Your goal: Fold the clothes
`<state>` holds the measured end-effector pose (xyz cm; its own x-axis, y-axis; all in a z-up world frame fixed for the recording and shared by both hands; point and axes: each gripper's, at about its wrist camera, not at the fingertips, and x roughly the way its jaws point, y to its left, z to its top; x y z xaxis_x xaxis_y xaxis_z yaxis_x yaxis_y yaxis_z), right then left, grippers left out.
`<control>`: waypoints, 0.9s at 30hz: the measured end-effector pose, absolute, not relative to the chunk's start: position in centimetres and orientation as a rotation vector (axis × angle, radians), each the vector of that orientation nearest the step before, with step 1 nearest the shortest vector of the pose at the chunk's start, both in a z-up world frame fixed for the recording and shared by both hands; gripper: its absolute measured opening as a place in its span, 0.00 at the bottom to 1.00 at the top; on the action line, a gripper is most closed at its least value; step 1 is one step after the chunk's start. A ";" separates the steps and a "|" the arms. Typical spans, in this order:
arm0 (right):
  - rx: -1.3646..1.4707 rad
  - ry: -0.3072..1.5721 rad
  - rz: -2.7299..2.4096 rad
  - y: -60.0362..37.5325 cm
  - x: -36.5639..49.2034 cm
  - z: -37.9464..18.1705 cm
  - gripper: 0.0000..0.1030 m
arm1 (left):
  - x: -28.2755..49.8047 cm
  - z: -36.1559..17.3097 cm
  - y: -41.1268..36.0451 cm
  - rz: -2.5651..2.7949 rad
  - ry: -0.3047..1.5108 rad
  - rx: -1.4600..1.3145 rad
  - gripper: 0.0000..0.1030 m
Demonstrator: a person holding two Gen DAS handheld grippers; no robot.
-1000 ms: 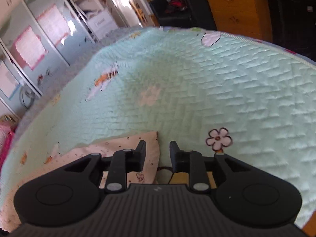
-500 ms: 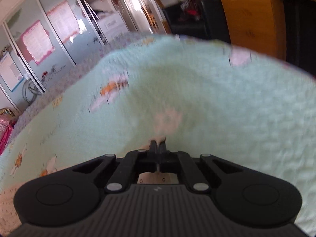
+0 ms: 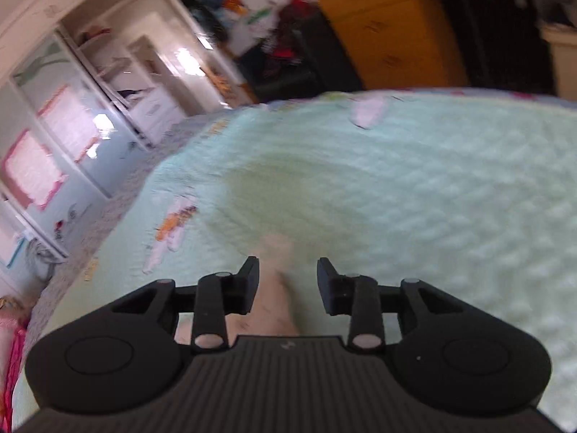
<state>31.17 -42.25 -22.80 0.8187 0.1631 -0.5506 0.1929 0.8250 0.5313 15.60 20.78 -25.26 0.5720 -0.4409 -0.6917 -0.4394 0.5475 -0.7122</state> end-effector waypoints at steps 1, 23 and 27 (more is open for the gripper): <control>0.645 0.617 -0.026 -42.5 30.7 -23.1 0.38 | 15.6 -25.3 20.7 -0.003 1.011 -1.040 0.16; 0.746 0.581 -0.140 -41.3 28.7 -25.0 0.22 | 15.3 -24.7 21.7 0.003 0.969 -1.064 0.19; 0.690 0.509 -0.026 -38.7 25.9 -21.7 0.23 | 14.9 -24.1 22.8 0.025 0.922 -1.068 0.19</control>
<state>25.86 -38.65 -21.66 0.8780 0.1422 -0.4570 0.1880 0.7756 0.6025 14.92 22.75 -24.08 0.6410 -0.3979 -0.6564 -0.4334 0.5182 -0.7373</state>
